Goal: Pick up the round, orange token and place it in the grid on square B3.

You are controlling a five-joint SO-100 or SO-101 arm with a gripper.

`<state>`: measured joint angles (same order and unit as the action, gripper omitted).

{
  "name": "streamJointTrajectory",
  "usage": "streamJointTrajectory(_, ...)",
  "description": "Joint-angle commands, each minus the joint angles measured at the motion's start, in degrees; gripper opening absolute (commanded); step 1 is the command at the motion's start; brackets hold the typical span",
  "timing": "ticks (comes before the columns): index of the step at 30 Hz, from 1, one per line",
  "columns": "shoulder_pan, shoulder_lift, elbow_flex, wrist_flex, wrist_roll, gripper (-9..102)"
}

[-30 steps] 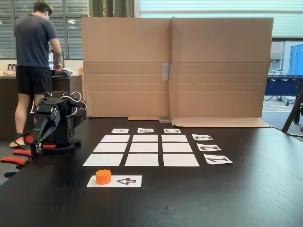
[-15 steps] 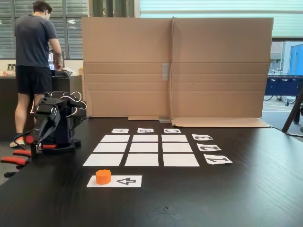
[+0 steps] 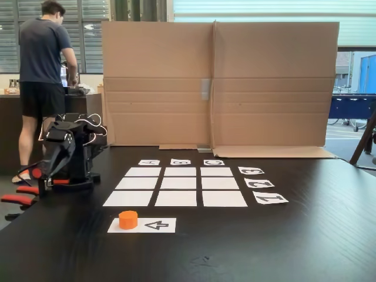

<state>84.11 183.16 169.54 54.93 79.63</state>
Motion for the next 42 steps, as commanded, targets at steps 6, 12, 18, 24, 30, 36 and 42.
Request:
streamJointTrajectory(6,-0.97,-25.84,-19.25,-2.90,-0.97,-1)
streamJointTrajectory(12,-4.75,-43.33,-34.45,1.32,-2.20,-1)
streamJointTrajectory(18,-7.56,-55.37,-49.57,12.57,-2.20,-1)
streamJointTrajectory(24,-10.99,-64.78,-63.46,24.52,-2.46,-1)
streamJointTrajectory(30,-12.66,-73.92,-69.17,28.92,-4.75,16)
streamJointTrajectory(36,-12.83,-83.23,-77.61,30.06,-7.82,49)
streamJointTrajectory(42,-14.94,-90.62,-87.19,33.75,-8.70,60)
